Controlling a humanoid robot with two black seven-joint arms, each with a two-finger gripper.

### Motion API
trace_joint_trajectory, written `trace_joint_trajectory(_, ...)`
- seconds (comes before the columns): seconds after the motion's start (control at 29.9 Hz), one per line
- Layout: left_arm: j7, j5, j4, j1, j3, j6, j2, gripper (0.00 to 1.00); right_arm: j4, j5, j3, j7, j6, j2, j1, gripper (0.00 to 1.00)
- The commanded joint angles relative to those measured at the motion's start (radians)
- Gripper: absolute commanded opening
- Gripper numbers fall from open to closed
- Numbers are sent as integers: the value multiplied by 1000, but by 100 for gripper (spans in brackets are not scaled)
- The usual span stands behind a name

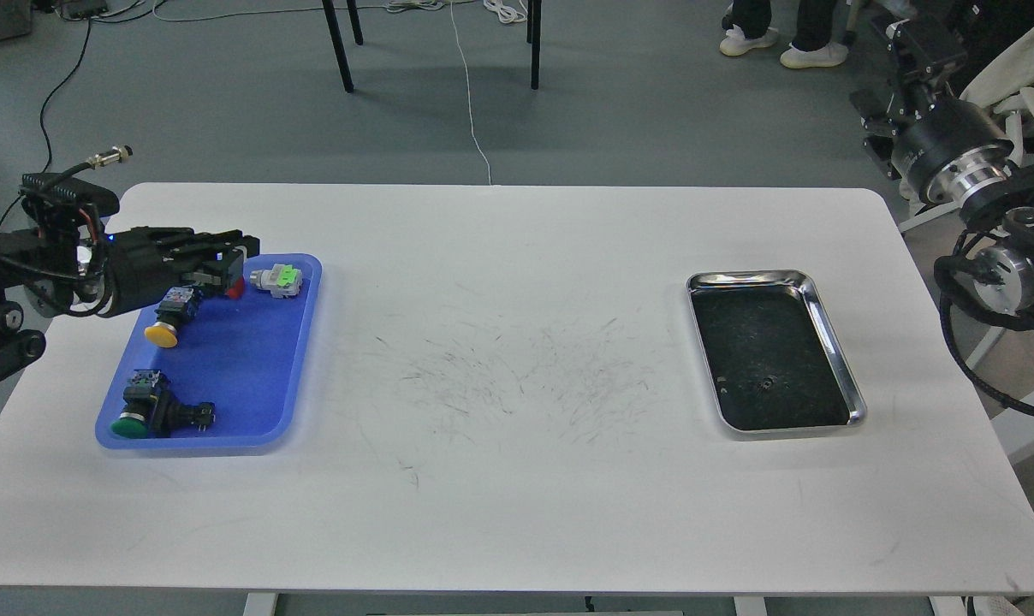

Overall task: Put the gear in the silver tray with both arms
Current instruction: 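Close the left gripper on the gear and lift it, then carry the held gear with the left gripper toward the table center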

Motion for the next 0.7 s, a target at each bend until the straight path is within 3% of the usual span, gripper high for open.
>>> trace_joint_trajectory(0.0, 0, 10, -2, -45, 2, -15, -49, 5, 0, 0, 0, -2, 0, 0, 1, 92)
trace_joint_trajectory(0.27, 0, 8, 47, -139, 93, -17, -277, 5, -5, -2, 0, -5, 0, 0, 8, 92)
trace_joint_trajectory(0.67, 0, 3, 127, -128, 197, -14, -679, 5, -9, -3, -6, -5, -40, 32, 4, 92)
